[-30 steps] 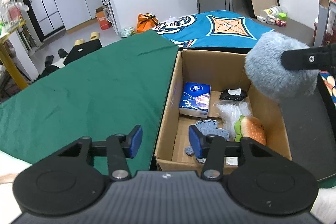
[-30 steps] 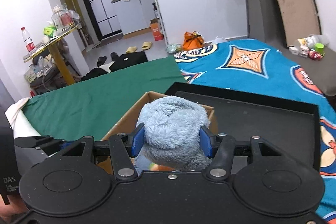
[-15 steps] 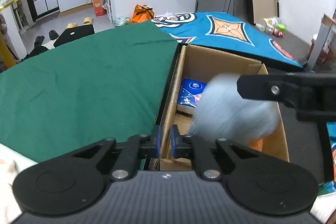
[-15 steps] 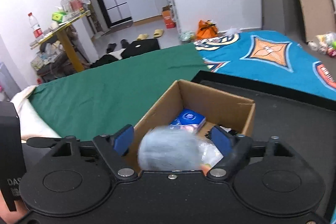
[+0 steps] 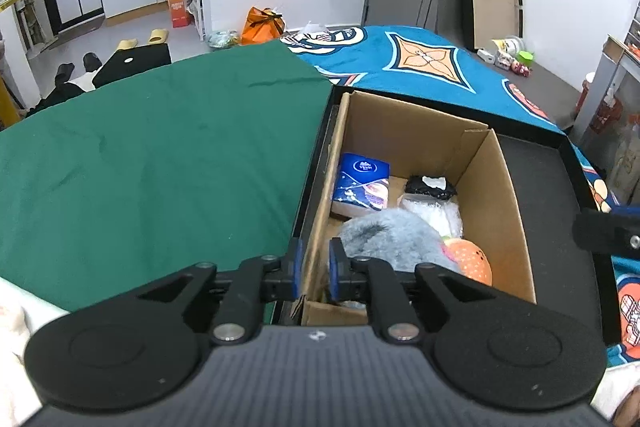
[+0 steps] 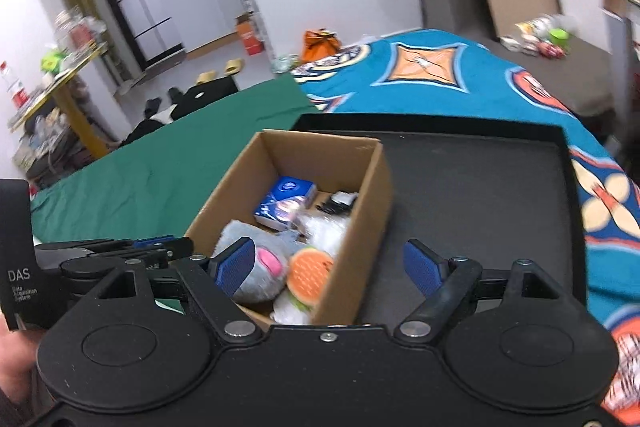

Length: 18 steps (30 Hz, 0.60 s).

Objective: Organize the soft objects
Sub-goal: 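Open the right gripper and withdraw it from the box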

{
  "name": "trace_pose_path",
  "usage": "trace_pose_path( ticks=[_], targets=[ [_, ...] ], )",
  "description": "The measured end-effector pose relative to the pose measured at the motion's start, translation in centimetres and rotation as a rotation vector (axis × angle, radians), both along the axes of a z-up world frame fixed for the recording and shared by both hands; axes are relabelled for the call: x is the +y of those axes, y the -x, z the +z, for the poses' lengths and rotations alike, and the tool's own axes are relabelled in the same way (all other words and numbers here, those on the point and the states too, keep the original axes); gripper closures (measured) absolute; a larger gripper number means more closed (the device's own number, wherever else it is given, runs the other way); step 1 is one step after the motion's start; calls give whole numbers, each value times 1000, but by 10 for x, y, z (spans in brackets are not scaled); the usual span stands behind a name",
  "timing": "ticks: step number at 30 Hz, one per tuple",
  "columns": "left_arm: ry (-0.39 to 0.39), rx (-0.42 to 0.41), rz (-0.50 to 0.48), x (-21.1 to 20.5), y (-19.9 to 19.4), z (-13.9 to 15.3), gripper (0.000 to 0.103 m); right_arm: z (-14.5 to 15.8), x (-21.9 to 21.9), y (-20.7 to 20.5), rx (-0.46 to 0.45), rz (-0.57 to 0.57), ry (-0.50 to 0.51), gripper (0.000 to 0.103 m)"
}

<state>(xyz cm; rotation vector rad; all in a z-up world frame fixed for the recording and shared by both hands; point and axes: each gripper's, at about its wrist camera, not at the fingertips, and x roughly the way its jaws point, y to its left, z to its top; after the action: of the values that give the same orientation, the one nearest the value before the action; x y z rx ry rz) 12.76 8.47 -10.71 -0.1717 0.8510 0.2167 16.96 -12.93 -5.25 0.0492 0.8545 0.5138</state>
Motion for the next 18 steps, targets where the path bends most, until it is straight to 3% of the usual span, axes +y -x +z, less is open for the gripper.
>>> trace_pose_path(
  ticks=[3,7,10,15,18],
  targets=[
    [2,14,-4,-1,0,4,89,3,-9,6,8,-32,-11,22],
    [49,21,-6,-5,0,18,78,10,-25,13,9,-86,-35,15],
    [28,-3,-34,-18,3,36,62,17,-35,19,2,-121,-40,10],
    [6,-13,-90,-40,6,60,53,26,-56,28,-6,-189,-73,0],
    [-13,-11,-114,-52,9,71,50,30,-69,34,-5,-218,-100,0]
  ],
)
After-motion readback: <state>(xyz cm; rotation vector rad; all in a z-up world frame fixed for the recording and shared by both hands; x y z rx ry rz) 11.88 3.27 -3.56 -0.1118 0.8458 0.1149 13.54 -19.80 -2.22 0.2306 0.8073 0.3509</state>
